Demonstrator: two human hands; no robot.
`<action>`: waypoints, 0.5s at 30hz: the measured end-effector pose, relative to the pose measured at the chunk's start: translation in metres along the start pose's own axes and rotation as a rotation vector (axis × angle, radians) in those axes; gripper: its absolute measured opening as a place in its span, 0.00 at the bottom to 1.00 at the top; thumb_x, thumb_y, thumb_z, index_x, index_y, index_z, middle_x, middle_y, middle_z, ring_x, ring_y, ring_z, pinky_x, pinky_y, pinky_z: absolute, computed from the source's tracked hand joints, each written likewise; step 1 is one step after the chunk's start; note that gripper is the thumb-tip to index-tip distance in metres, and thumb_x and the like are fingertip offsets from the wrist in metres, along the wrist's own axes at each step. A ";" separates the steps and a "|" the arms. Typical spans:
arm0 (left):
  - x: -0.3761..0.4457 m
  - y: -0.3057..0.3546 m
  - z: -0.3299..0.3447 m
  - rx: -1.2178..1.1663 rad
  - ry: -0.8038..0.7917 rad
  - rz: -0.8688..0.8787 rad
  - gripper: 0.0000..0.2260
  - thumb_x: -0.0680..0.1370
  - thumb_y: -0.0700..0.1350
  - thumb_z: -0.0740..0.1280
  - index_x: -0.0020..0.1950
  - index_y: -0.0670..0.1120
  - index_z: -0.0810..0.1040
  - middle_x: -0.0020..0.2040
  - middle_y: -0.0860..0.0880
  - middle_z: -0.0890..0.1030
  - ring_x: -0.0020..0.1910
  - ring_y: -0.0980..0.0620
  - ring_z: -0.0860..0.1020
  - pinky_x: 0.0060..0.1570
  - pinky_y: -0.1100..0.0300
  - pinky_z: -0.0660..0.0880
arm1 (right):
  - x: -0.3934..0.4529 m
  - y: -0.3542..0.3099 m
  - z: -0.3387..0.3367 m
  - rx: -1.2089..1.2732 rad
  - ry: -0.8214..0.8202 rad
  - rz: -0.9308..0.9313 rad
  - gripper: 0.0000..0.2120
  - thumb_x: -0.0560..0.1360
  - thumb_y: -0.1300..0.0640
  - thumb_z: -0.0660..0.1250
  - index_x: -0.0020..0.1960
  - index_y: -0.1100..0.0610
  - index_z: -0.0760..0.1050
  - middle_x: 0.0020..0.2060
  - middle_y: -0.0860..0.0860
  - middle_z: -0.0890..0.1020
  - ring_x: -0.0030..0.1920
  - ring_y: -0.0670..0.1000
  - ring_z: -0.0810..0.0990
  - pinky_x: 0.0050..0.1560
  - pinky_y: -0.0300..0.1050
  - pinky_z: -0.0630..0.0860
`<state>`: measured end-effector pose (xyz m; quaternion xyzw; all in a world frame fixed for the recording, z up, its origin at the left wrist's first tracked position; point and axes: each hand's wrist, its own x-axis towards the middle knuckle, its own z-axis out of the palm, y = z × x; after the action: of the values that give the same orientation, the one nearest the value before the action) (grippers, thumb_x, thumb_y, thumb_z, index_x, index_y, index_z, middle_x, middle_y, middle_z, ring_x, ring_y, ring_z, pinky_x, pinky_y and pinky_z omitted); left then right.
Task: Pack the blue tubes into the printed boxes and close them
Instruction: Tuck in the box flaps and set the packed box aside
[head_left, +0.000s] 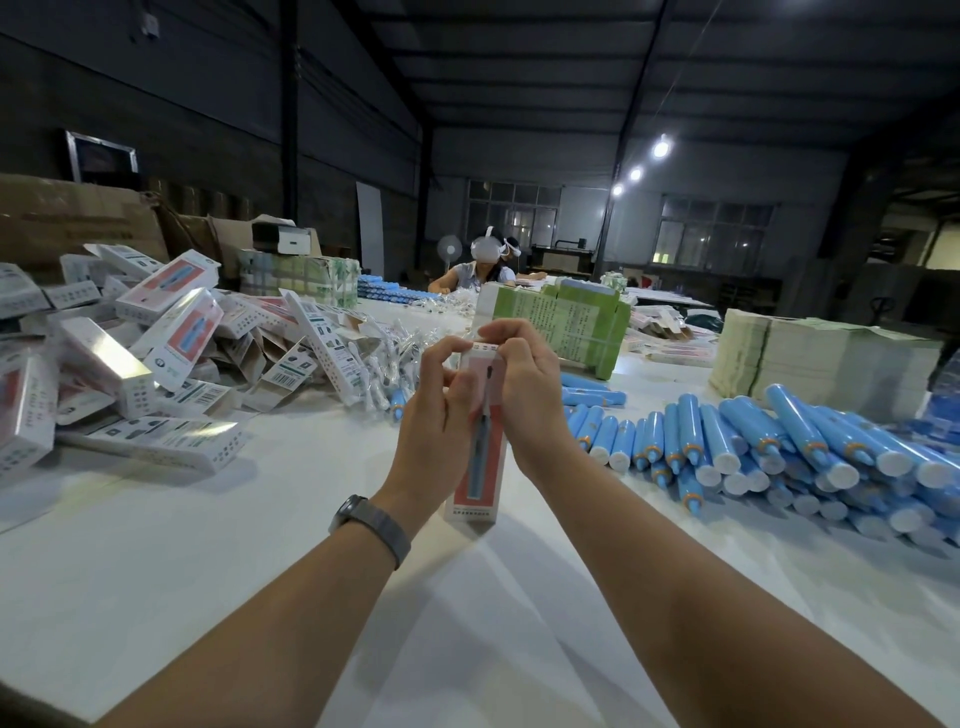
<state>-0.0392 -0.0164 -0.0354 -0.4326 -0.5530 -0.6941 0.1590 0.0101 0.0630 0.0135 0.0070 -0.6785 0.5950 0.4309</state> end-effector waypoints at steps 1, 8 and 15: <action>0.000 0.000 0.000 -0.002 0.006 -0.007 0.12 0.83 0.53 0.56 0.53 0.73 0.68 0.39 0.48 0.78 0.35 0.49 0.79 0.36 0.50 0.78 | -0.001 0.000 0.002 -0.019 0.002 -0.016 0.13 0.75 0.61 0.54 0.45 0.50 0.76 0.42 0.48 0.77 0.44 0.48 0.75 0.48 0.48 0.74; 0.002 -0.003 -0.003 -0.047 0.020 -0.057 0.12 0.81 0.55 0.63 0.60 0.70 0.66 0.44 0.44 0.78 0.40 0.48 0.81 0.37 0.60 0.79 | -0.008 0.011 -0.004 -0.413 0.110 -0.168 0.09 0.83 0.54 0.58 0.58 0.49 0.76 0.54 0.47 0.72 0.56 0.47 0.74 0.61 0.51 0.73; -0.016 -0.030 -0.004 -0.187 -0.257 -0.363 0.20 0.79 0.36 0.69 0.67 0.52 0.71 0.56 0.47 0.84 0.55 0.44 0.84 0.54 0.43 0.81 | -0.028 0.013 -0.025 -0.530 0.017 -0.027 0.26 0.81 0.48 0.64 0.77 0.42 0.61 0.60 0.49 0.71 0.59 0.54 0.75 0.60 0.59 0.76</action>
<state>-0.0524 -0.0136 -0.0663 -0.4237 -0.5705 -0.6990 -0.0806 0.0348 0.0732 -0.0155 -0.1020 -0.8067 0.3907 0.4315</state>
